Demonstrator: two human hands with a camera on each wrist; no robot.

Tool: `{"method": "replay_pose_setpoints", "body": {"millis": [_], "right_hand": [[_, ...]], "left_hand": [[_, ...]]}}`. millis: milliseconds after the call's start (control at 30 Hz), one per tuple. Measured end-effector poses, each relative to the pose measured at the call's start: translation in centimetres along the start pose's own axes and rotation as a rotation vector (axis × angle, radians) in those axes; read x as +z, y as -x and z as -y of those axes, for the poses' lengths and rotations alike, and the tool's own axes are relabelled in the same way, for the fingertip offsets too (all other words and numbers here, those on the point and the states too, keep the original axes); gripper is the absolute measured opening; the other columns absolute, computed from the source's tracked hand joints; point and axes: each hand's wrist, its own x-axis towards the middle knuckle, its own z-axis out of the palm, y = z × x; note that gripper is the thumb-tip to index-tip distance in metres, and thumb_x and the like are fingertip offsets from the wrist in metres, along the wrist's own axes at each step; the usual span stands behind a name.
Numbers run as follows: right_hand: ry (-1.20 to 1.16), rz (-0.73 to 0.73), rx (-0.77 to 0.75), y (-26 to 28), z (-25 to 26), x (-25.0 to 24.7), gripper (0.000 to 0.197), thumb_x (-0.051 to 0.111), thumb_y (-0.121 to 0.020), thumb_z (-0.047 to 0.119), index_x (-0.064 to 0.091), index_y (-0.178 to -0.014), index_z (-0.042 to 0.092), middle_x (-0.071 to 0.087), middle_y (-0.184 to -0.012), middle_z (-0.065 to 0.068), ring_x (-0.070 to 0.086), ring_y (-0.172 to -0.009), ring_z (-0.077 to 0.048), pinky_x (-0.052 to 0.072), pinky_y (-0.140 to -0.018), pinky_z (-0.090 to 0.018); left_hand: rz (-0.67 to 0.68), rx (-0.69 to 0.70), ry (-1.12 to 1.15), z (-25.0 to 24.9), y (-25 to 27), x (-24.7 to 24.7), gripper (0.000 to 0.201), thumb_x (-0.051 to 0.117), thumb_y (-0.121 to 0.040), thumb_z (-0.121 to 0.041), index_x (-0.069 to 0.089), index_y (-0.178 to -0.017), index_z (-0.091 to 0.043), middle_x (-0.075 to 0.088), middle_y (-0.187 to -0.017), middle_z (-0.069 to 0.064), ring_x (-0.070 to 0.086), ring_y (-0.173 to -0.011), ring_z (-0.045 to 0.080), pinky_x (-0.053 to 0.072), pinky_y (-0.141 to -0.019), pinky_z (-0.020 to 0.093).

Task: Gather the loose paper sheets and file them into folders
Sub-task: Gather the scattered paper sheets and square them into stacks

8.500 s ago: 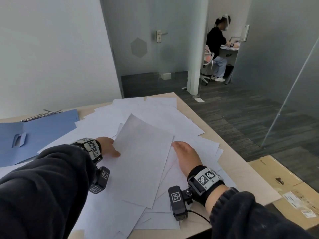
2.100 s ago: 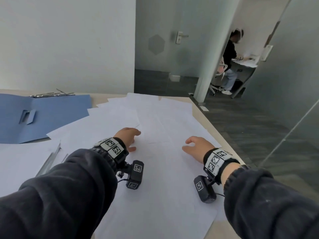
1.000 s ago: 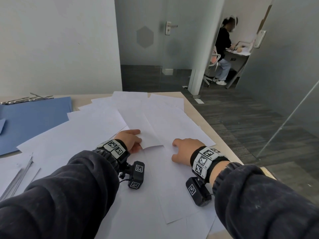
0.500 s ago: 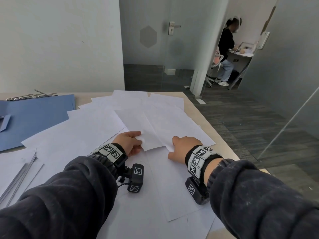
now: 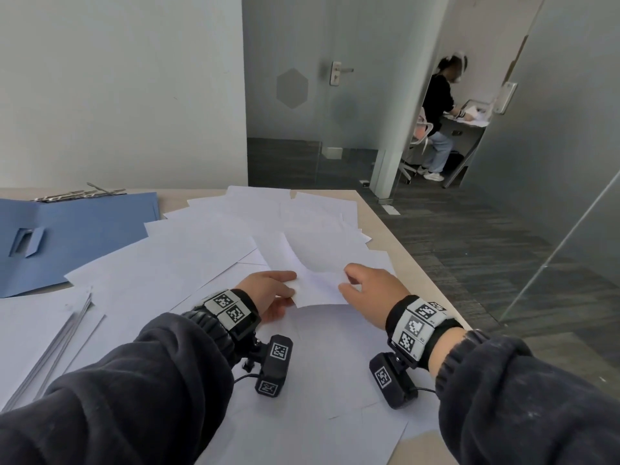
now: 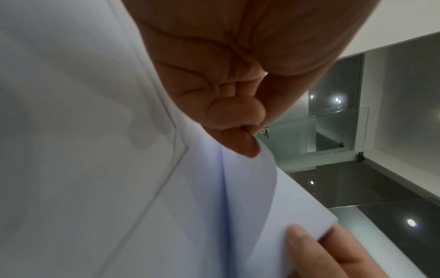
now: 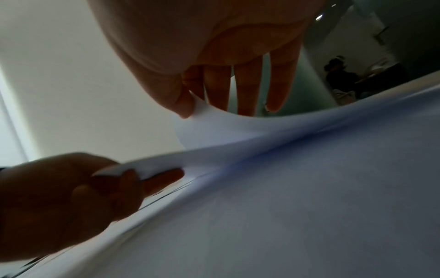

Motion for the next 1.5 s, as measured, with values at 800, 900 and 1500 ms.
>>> {"method": "replay_pose_setpoints", "body": {"millis": [800,900,1500], "right_hand": [[0.315,0.35,0.018,5.8,-2.3,-0.5,0.048,0.031,-0.106,0.034,0.029,-0.153,0.047,0.048,-0.152,0.0,0.047,-0.135,-0.024,0.037,-0.109,-0.03],[0.352,0.37,-0.016,5.8,-2.3,-0.3,0.049,0.032,-0.105,0.034,0.032,-0.151,0.049,0.042,-0.157,0.006,0.041,-0.141,-0.022,0.032,-0.115,-0.032],[0.176,0.458,-0.142,7.8,-1.4,0.4,0.052,0.042,-0.103,0.035,0.031,-0.153,0.047,0.025,-0.164,0.015,0.02,-0.152,-0.01,0.01,-0.123,-0.027]], "left_hand": [[-0.06,-0.018,0.067,1.6,5.7,3.0,0.035,0.055,-0.094,-0.008,0.054,-0.129,-0.018,0.048,-0.125,0.004,0.045,-0.112,0.024,0.042,-0.099,0.053],[-0.062,-0.061,0.116,1.5,5.5,3.3,0.028,0.057,-0.094,-0.008,0.058,-0.122,-0.013,0.049,-0.127,0.004,0.048,-0.115,0.027,0.047,-0.098,0.053],[0.028,-0.178,0.039,3.1,4.4,4.8,0.019,0.06,-0.096,-0.01,0.061,-0.114,-0.004,0.072,-0.103,0.022,0.07,-0.092,0.04,0.058,-0.076,0.057]]}}
